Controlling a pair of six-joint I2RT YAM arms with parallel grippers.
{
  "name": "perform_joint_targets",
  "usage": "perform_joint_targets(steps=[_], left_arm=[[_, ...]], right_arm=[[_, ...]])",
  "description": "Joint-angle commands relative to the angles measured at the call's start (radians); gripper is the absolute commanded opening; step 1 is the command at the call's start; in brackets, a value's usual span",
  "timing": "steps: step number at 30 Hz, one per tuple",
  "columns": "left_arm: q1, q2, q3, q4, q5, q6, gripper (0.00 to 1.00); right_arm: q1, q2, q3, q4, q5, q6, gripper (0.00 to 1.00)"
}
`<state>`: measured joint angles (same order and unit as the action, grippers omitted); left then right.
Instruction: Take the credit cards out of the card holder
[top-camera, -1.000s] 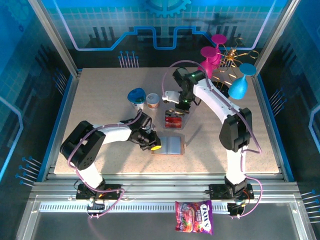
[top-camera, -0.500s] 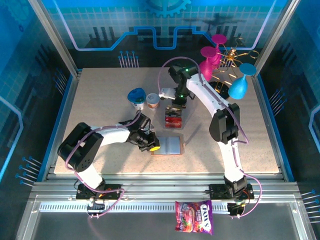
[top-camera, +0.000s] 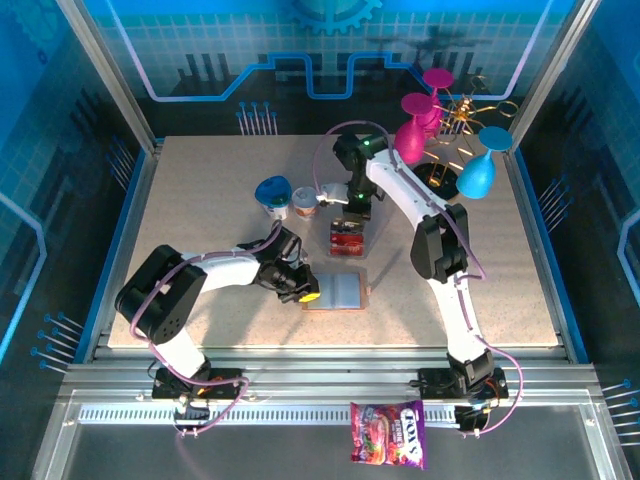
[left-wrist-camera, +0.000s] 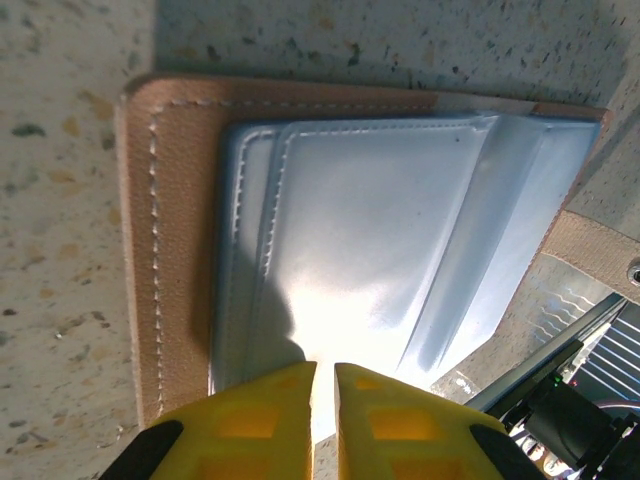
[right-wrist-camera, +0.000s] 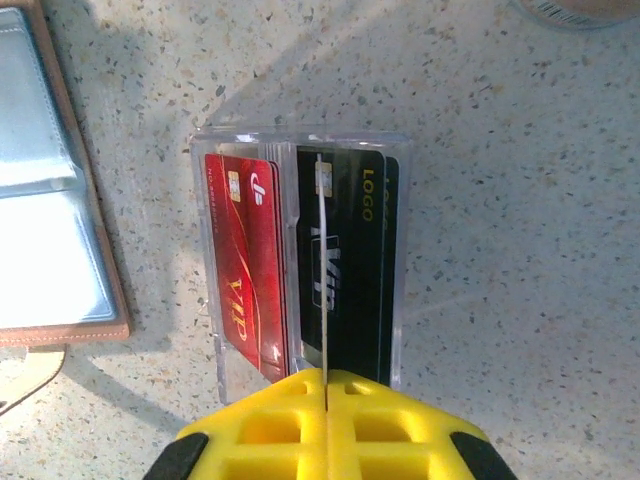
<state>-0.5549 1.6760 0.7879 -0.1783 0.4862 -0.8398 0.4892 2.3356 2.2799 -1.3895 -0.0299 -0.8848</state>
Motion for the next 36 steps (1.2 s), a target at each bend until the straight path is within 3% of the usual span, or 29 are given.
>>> perform_joint_targets(steps=[1, 6, 14, 22, 33, 36], left_arm=[[-0.006, -0.027, -0.001, -0.036, -0.015, -0.025, 0.14], [-0.006, -0.029, 0.003, -0.04, -0.018, -0.027, 0.14], [-0.007, -0.03, 0.005, -0.04, -0.017, -0.028, 0.14], [-0.005, -0.043, 0.03, -0.062, -0.023, -0.009, 0.14], [0.007, -0.078, 0.134, -0.105, -0.048, 0.042, 0.18], [0.027, -0.106, 0.142, -0.11, -0.075, 0.055, 0.23]], right_arm=[[-0.011, 0.033, 0.011, -0.044, -0.006, -0.022, 0.0], [-0.011, 0.047, 0.004, -0.044, -0.01, -0.02, 0.04], [-0.014, 0.018, 0.016, -0.016, 0.002, -0.003, 0.18], [-0.014, -0.063, -0.004, 0.023, 0.027, 0.04, 0.22], [-0.009, -0.321, -0.32, 0.272, 0.082, 0.161, 0.37], [-0.009, -0.396, -0.429, 0.356, 0.102, 0.199, 0.47]])
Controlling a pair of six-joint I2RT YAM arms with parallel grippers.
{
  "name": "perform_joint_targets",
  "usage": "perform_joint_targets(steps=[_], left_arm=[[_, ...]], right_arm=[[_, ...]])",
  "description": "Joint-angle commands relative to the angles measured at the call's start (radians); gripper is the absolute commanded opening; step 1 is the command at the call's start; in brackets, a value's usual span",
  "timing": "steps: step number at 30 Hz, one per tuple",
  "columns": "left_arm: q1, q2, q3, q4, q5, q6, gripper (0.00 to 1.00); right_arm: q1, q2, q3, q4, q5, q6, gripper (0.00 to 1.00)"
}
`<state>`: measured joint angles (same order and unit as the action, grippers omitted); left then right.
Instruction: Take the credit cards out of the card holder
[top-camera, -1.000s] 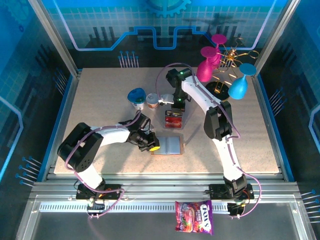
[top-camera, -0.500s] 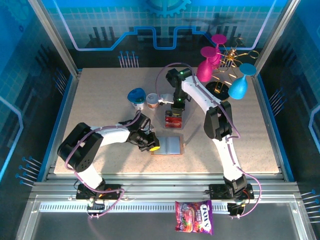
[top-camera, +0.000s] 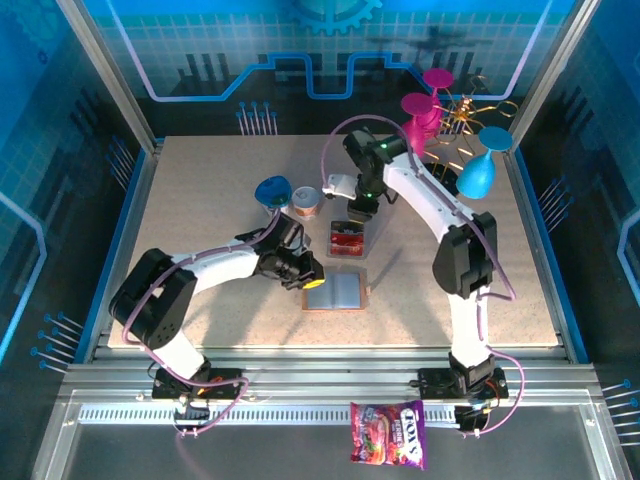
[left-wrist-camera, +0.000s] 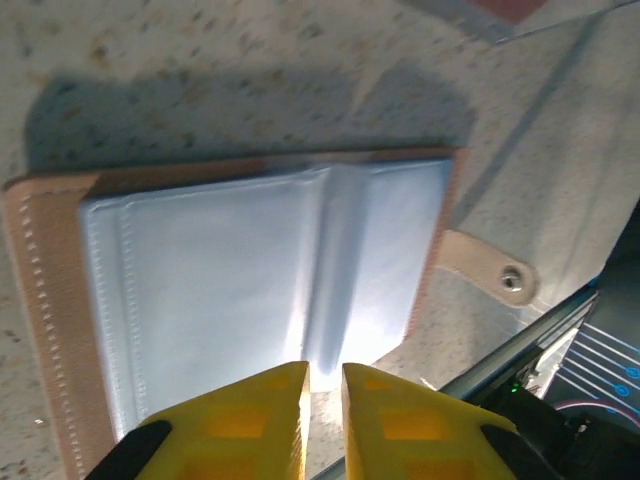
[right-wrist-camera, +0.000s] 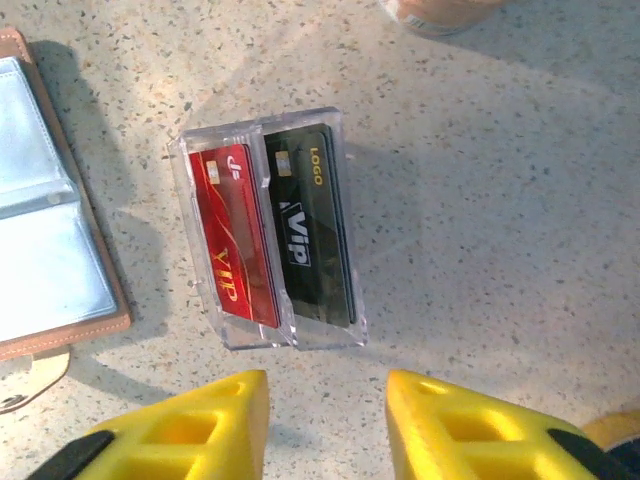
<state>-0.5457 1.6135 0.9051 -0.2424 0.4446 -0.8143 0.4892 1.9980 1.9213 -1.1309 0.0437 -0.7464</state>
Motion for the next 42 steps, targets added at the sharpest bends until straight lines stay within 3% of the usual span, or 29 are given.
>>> perform_joint_targets(steps=[1, 7, 9, 10, 15, 17, 18, 23, 27, 35, 42], left_arm=[[0.028, -0.057, 0.022, -0.047, -0.044, 0.035, 0.26], [0.111, -0.142, -0.007, -0.066, -0.109, 0.091, 0.46], [0.14, -0.167, -0.011, -0.083, -0.133, 0.114, 0.54], [0.154, -0.178, -0.011, -0.094, -0.147, 0.131, 0.58], [0.217, -0.215, -0.011, -0.135, -0.214, 0.2, 0.78], [0.243, -0.223, -0.01, -0.15, -0.245, 0.227, 0.95], [0.254, -0.225, -0.009, -0.156, -0.253, 0.239, 0.99], [0.317, -0.236, -0.014, -0.166, -0.322, 0.296, 0.99], [0.341, -0.261, -0.017, -0.17, -0.482, 0.374, 0.99], [0.387, -0.293, -0.073, -0.052, -0.794, 0.498, 0.99], [0.453, -0.282, -0.204, 0.213, -0.84, 0.621, 1.0]], right_arm=[[-0.008, -0.086, -0.11, 0.125, 0.034, 0.074, 0.5], [-0.006, -0.214, -0.326, 0.271, 0.058, 0.155, 0.67], [-0.006, -0.251, -0.395, 0.32, 0.066, 0.186, 0.81], [-0.006, -0.269, -0.431, 0.348, 0.073, 0.201, 1.0], [-0.007, -0.347, -0.599, 0.482, 0.101, 0.279, 1.0], [-0.009, -0.378, -0.67, 0.546, 0.124, 0.312, 1.0], [-0.011, -0.39, -0.699, 0.581, 0.139, 0.329, 1.0], [-0.038, -0.454, -0.859, 0.755, 0.231, 0.412, 1.0], [-0.091, -0.492, -0.962, 0.877, 0.281, 0.473, 1.0], [-0.254, -0.534, -1.149, 1.124, 0.261, 0.615, 1.0], [-0.37, -0.582, -1.343, 1.452, 0.208, 0.721, 1.0]])
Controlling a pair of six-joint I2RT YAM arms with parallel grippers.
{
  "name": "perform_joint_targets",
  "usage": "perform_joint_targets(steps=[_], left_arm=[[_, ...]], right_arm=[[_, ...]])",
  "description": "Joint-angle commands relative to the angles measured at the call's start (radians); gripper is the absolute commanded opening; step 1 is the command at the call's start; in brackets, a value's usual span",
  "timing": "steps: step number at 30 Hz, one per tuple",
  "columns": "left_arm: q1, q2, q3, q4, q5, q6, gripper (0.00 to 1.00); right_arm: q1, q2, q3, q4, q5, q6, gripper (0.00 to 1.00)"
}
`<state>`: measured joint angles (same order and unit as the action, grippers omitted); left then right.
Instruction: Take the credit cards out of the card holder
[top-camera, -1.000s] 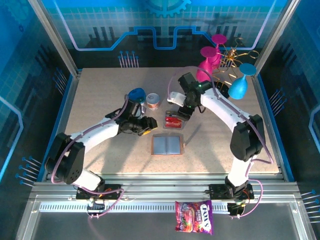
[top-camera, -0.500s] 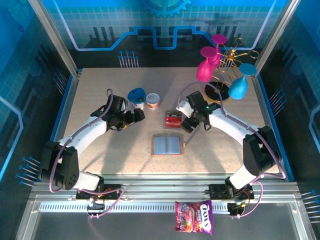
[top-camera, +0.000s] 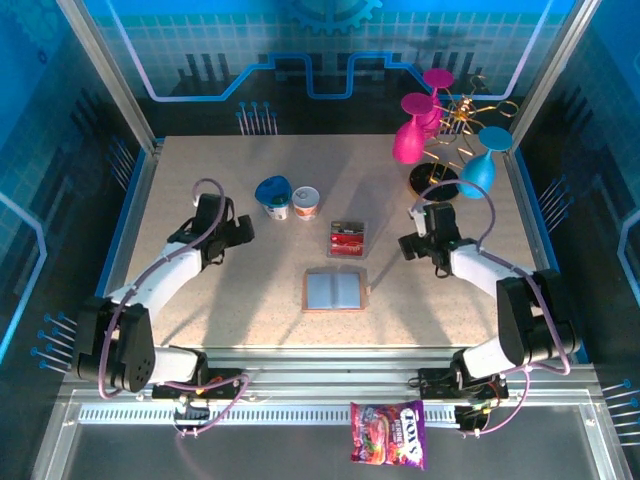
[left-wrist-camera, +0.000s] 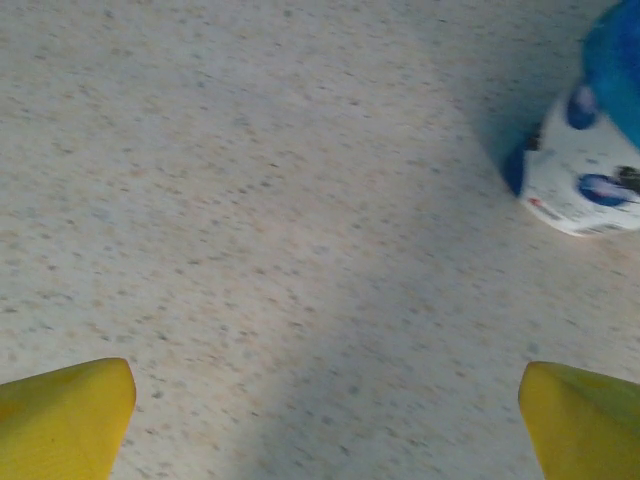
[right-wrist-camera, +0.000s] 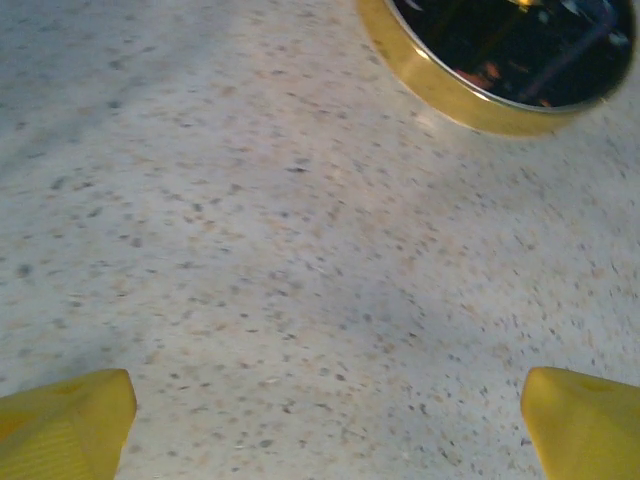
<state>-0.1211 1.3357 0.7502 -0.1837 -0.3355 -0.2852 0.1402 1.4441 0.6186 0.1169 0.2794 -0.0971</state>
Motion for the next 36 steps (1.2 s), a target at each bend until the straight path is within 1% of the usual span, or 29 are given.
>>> perform_joint_targets(steps=[1, 4, 7, 10, 11, 13, 15, 18, 19, 23, 27, 29, 32, 33, 35, 36], left_arm=[[0.036, -0.005, -0.078, 0.213, -0.059, 0.122, 0.99], [0.054, -0.018, -0.182, 0.426, -0.039, 0.176, 0.99], [0.078, -0.024, -0.268, 0.601, 0.042, 0.181, 0.99], [0.109, 0.001, -0.364, 0.841, 0.131, 0.174, 1.0], [0.122, 0.006, -0.376, 0.888, 0.153, 0.178, 0.99], [0.15, 0.023, -0.376, 0.917, 0.178, 0.177, 0.99], [0.193, 0.037, -0.375, 0.934, 0.232, 0.155, 0.99], [0.23, 0.08, -0.417, 1.061, 0.277, 0.138, 0.99], [0.237, 0.088, -0.429, 1.096, 0.291, 0.136, 0.99], [0.238, 0.097, -0.431, 1.113, 0.363, 0.163, 0.99], [0.235, 0.117, -0.433, 1.143, 0.433, 0.192, 0.99], [0.233, 0.128, -0.431, 1.154, 0.439, 0.197, 0.99], [0.224, 0.136, -0.428, 1.153, 0.431, 0.207, 0.99], [0.217, 0.144, -0.429, 1.159, 0.426, 0.214, 0.99], [0.195, 0.196, -0.435, 1.208, 0.392, 0.228, 0.99], [0.19, 0.237, -0.436, 1.279, 0.382, 0.234, 0.99]], right_arm=[[-0.022, -0.032, -0.055, 0.25, -0.023, 0.067, 1.0], [-0.027, -0.039, -0.11, 0.392, -0.039, 0.063, 1.0], [-0.035, -0.026, -0.129, 0.477, -0.063, 0.079, 1.0], [-0.038, 0.016, -0.126, 0.533, -0.075, 0.095, 1.0], [-0.039, 0.04, -0.125, 0.554, -0.072, 0.094, 1.0], [-0.039, 0.066, -0.12, 0.574, -0.067, 0.094, 1.0], [-0.045, 0.065, -0.126, 0.585, -0.082, 0.097, 1.0], [-0.048, 0.063, -0.128, 0.58, -0.084, 0.098, 1.0], [-0.047, 0.064, -0.126, 0.583, -0.084, 0.097, 1.0], [-0.047, 0.064, -0.128, 0.585, -0.089, 0.097, 1.0], [-0.051, 0.061, -0.154, 0.625, -0.125, 0.09, 1.0], [-0.058, 0.063, -0.181, 0.671, -0.134, 0.095, 1.0], [-0.058, 0.099, -0.23, 0.797, -0.131, 0.093, 1.0], [-0.059, 0.096, -0.233, 0.799, -0.113, 0.098, 1.0], [-0.058, 0.098, -0.231, 0.799, -0.109, 0.097, 1.0], [-0.057, 0.097, -0.231, 0.797, -0.108, 0.098, 1.0]])
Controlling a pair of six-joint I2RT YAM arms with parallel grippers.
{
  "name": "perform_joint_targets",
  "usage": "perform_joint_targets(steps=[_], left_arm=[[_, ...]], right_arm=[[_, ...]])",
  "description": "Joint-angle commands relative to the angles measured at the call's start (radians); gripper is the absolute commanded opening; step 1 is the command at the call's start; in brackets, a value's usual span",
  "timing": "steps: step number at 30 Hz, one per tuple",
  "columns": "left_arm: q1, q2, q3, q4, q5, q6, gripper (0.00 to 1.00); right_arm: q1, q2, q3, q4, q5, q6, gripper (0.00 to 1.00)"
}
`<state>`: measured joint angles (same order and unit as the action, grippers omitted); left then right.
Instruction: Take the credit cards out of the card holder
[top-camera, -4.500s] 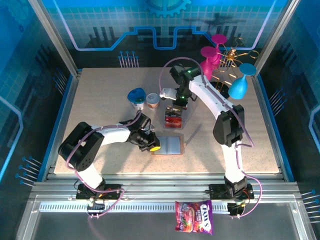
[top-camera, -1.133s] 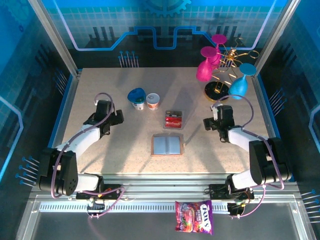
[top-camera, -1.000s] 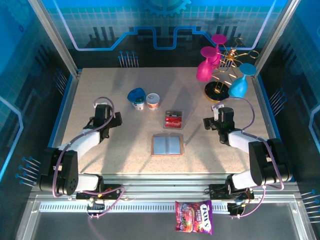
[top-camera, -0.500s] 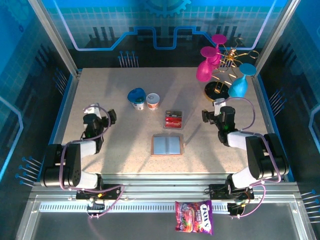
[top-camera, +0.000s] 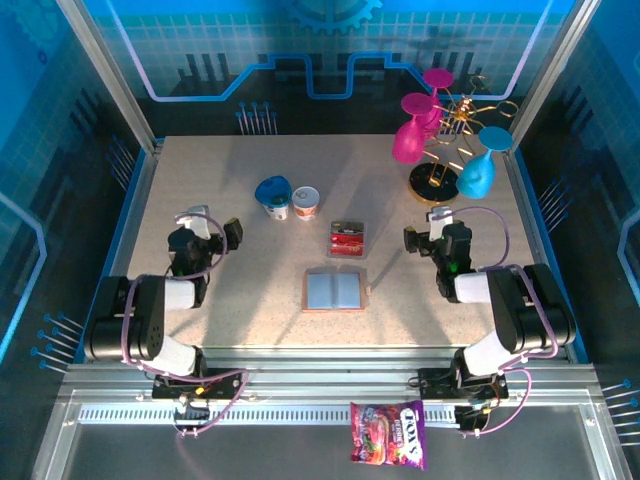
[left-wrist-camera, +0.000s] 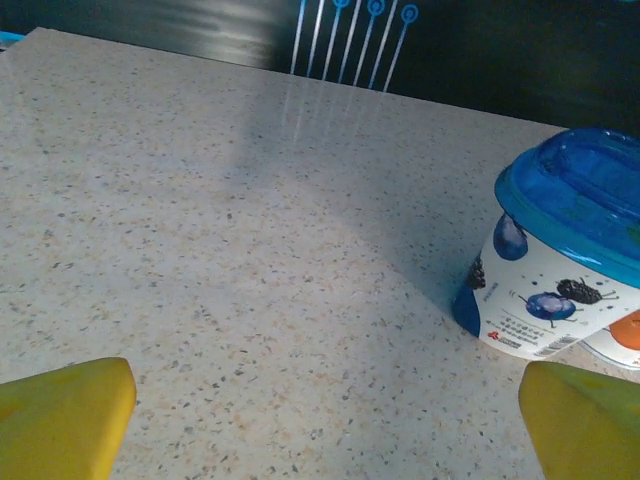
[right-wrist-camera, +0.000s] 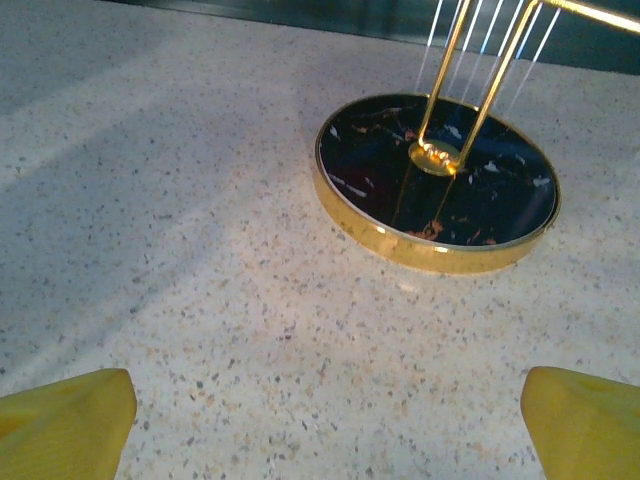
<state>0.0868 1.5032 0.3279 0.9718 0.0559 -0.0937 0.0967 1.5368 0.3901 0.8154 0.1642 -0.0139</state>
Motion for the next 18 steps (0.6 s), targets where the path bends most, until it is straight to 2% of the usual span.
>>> perform_joint_targets(steps=[1, 4, 5, 18], left_arm=[[-0.02, 0.042, 0.003, 0.026, -0.003, 0.043, 0.99], [-0.086, 0.044, 0.065, -0.08, -0.093, 0.102, 0.99], [-0.09, 0.047, 0.063, -0.066, -0.1, 0.103, 0.99], [-0.093, 0.048, 0.059, -0.055, -0.11, 0.104, 0.99]], right_arm=[[-0.014, 0.005, -0.003, 0.101, 0.007, 0.014, 1.0], [-0.014, 0.004, -0.002, 0.098, 0.006, 0.015, 1.0], [-0.014, 0.004, -0.003, 0.099, 0.006, 0.015, 1.0], [-0.014, 0.005, -0.004, 0.101, 0.006, 0.015, 1.0]])
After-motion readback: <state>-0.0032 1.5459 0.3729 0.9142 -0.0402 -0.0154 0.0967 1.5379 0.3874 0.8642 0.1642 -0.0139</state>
